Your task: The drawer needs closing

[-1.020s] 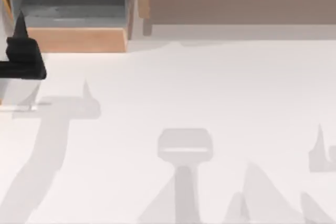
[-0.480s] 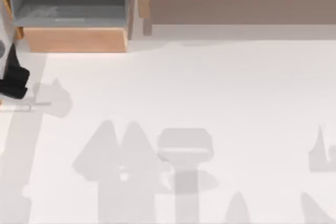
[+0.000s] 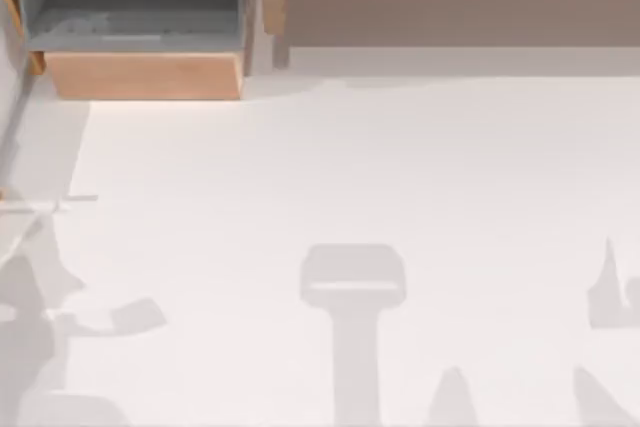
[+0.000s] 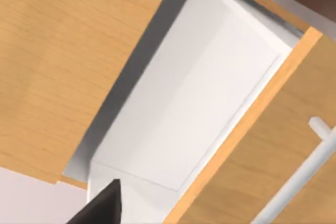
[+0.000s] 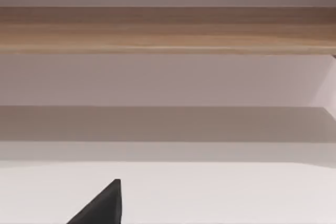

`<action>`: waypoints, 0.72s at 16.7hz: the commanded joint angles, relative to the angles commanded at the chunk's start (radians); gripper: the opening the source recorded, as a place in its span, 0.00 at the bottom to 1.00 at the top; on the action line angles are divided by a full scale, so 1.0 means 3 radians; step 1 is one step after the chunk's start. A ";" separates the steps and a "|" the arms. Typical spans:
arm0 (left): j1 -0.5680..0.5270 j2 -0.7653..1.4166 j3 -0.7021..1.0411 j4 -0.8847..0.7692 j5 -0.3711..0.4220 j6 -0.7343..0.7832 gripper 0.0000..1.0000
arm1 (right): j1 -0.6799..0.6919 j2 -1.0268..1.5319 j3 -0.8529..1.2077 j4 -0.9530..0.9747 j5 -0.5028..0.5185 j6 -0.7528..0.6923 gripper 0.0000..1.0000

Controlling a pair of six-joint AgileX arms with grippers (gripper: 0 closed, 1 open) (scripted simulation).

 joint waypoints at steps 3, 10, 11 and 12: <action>0.0415 0.0537 0.0102 0.0606 0.0442 0.0660 1.00 | 0.0000 0.0000 0.0000 0.0000 0.0000 0.0000 1.00; 0.0856 0.1132 0.0348 0.1411 0.0950 0.1503 1.00 | 0.0000 0.0000 0.0000 0.0000 0.0000 0.0000 1.00; 0.0856 0.1132 0.0348 0.1411 0.0950 0.1503 1.00 | 0.0000 0.0000 0.0000 0.0000 0.0000 0.0000 1.00; 0.0856 0.1132 0.0348 0.1411 0.0950 0.1503 1.00 | 0.0000 0.0000 0.0000 0.0000 0.0000 0.0000 1.00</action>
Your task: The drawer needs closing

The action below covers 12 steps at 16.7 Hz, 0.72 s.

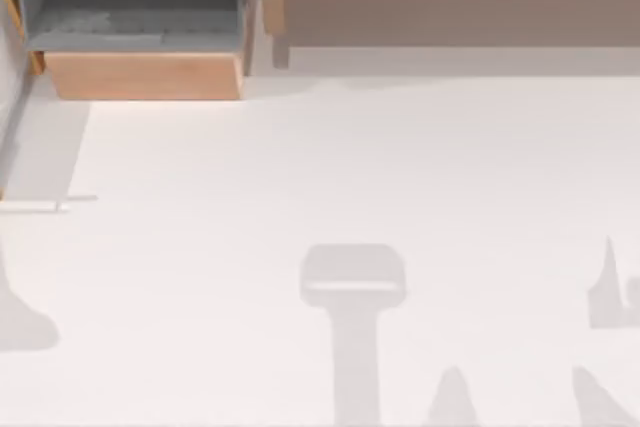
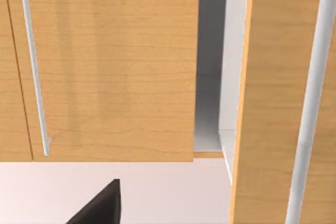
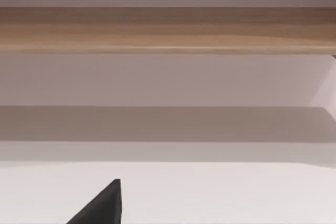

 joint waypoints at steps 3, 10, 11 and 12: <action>-0.0021 -0.0007 0.0002 -0.0014 -0.0015 -0.0004 1.00 | 0.0000 0.0000 0.0000 0.0000 0.0000 0.0000 1.00; -0.0201 0.0103 0.0261 -0.0152 -0.0199 -0.0004 1.00 | 0.0000 0.0000 0.0000 0.0000 0.0000 0.0000 1.00; -0.0201 0.0103 0.0261 -0.0152 -0.0199 -0.0004 1.00 | 0.0000 0.0000 0.0000 0.0000 0.0000 0.0000 1.00; -0.0201 0.0103 0.0261 -0.0152 -0.0199 -0.0004 1.00 | 0.0000 0.0000 0.0000 0.0000 0.0000 0.0000 1.00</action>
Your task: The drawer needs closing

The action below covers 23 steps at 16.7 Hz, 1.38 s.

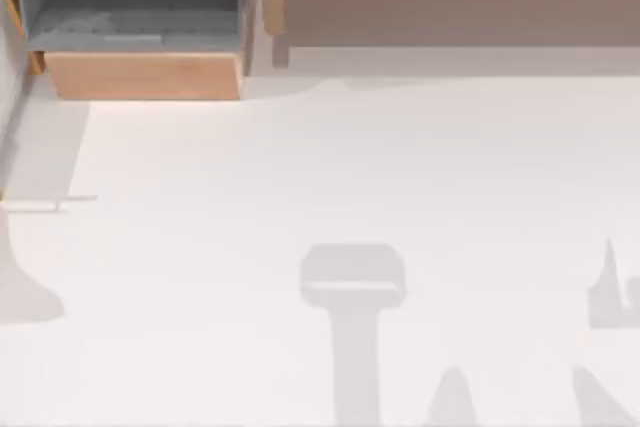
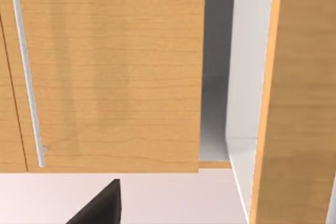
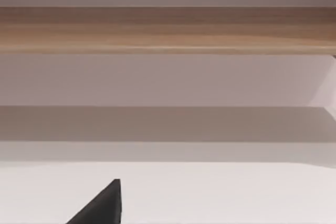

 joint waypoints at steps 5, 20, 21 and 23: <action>0.0000 0.0000 0.0000 0.0000 0.0000 0.0000 0.62 | 0.0000 0.0000 0.0000 0.0000 0.0000 0.0000 1.00; 0.0000 0.0000 0.0000 0.0000 0.0000 0.0000 0.00 | 0.0000 0.0000 0.0000 0.0000 0.0000 0.0000 1.00; 0.0000 0.0000 0.0000 0.0000 0.0000 0.0000 0.00 | 0.0000 0.0000 0.0000 0.0000 0.0000 0.0000 1.00; 0.0003 0.0038 0.0007 -0.0035 -0.0006 -0.0011 0.00 | 0.0000 0.0000 0.0000 0.0000 0.0000 0.0000 1.00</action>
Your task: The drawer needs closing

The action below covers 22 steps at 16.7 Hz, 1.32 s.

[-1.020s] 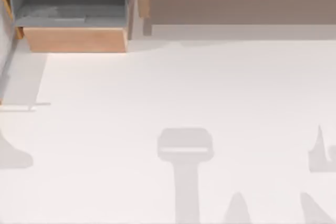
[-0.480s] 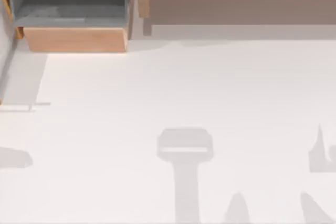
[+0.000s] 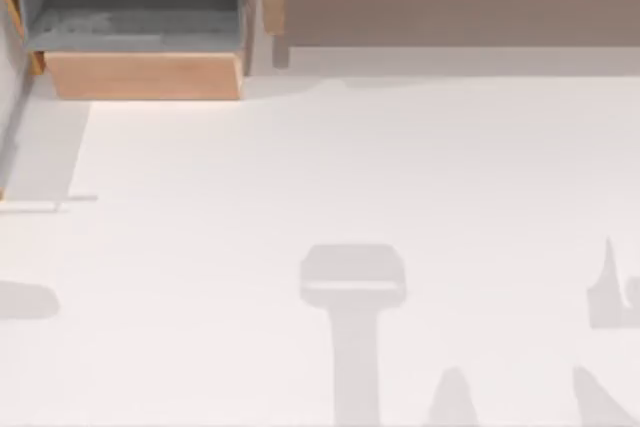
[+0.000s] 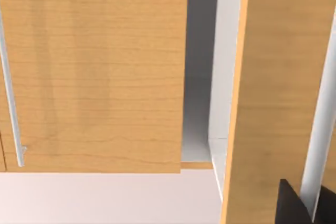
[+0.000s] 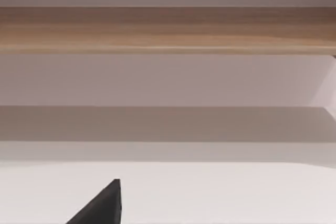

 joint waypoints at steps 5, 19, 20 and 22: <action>-0.0217 0.0162 0.0392 -0.0217 -0.0212 -0.0010 0.00 | 0.0000 0.0000 0.0000 0.0000 0.0000 0.0000 1.00; -0.0526 0.0488 0.1117 -0.0629 -0.0532 -0.0023 0.00 | 0.0000 0.0000 0.0000 0.0000 0.0000 0.0000 1.00; -0.0566 0.0536 0.1227 -0.0689 -0.0569 -0.0026 0.00 | 0.0000 0.0000 0.0000 0.0000 0.0000 0.0000 1.00; -0.0637 0.0617 0.1417 -0.0796 -0.0639 -0.0032 0.00 | 0.0000 0.0000 0.0000 0.0000 0.0000 0.0000 1.00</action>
